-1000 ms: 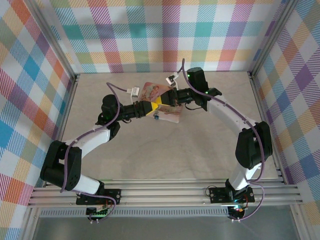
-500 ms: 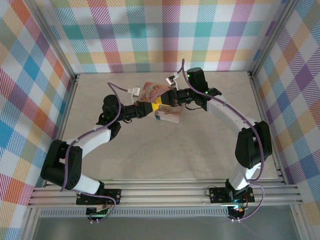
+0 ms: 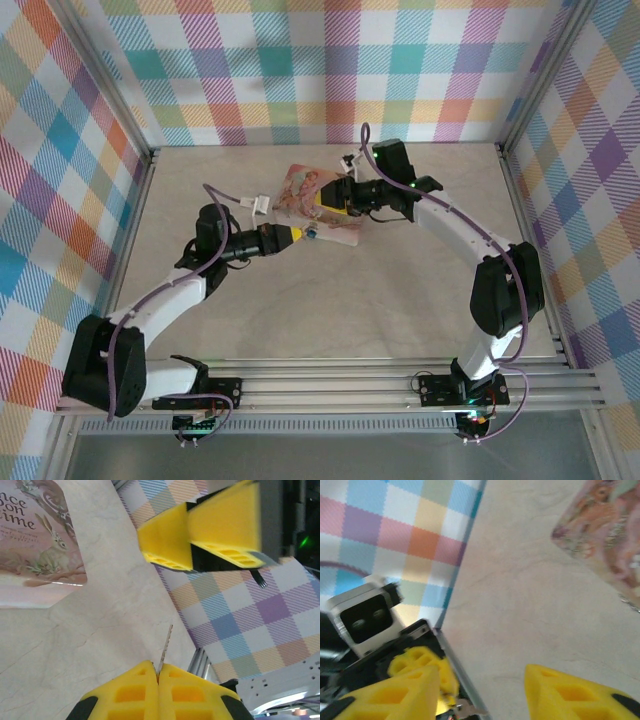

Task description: Unlock the padlock with the key

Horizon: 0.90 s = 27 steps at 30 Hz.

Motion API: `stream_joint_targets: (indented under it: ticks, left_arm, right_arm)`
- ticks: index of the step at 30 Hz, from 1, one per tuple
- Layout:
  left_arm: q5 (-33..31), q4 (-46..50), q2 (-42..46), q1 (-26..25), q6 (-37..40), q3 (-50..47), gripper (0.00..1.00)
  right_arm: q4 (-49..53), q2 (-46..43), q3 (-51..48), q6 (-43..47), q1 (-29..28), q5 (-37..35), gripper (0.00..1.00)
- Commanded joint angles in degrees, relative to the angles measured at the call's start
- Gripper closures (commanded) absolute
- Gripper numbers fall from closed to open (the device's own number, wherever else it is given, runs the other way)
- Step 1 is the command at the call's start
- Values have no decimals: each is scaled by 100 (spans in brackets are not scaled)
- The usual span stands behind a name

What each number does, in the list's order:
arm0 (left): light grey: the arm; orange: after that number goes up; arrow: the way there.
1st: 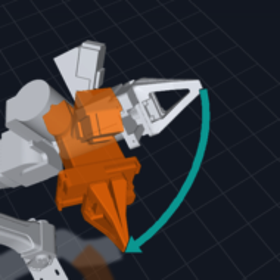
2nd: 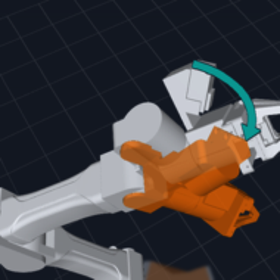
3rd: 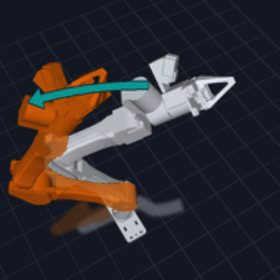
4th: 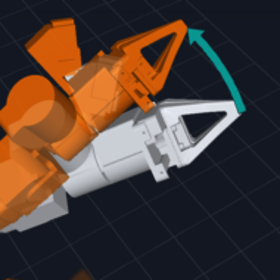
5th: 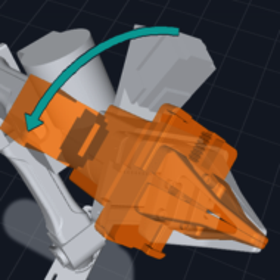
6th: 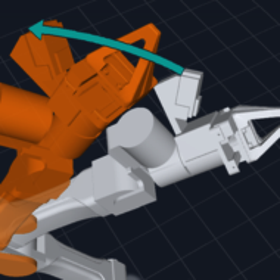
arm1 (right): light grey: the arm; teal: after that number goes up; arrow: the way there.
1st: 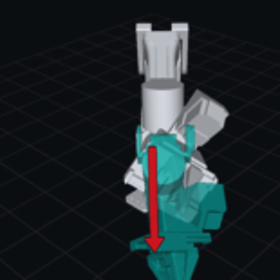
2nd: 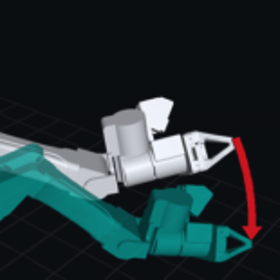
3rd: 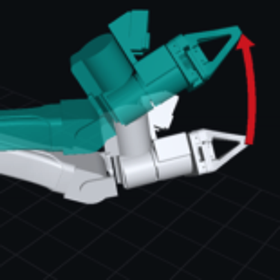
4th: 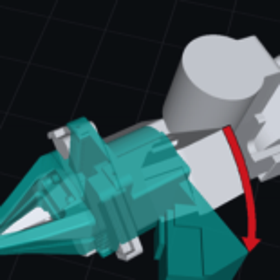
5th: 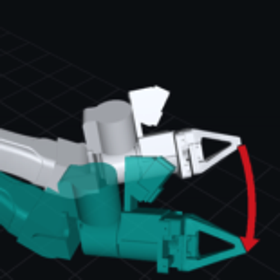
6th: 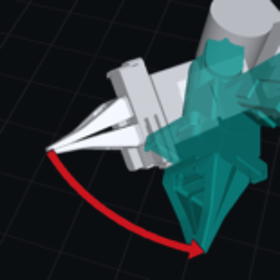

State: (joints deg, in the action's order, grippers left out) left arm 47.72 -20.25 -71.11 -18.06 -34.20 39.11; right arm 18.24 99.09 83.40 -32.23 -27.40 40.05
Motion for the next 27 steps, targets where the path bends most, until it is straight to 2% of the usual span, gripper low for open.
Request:
stream_joint_targets:
  ticks: [1,4,9,13,17,20,27]
  left_arm:
    - [-318,984,431,57,809,-77,100]
    - [-670,1684,686,79,1186,-70,100]
    - [-861,2238,899,118,1461,-89,100]
    - [-857,2451,893,126,1577,-79,100]
    - [-899,2552,860,128,1627,-101,100]
    - [-916,2526,804,127,1592,-125,100]
    - [-1022,2691,754,128,1622,-81,100]
  right_arm:
    - [444,237,-139,235,-215,-576,56]
    - [805,627,-16,554,-501,-787,62]
    - [993,1190,78,838,-689,-919,65]
    - [975,1417,-77,902,-455,-1159,67]
    - [501,1369,-315,761,-58,-1209,66]
    - [401,1443,-145,907,132,-1327,65]
    - [268,1447,-77,971,257,-1614,61]
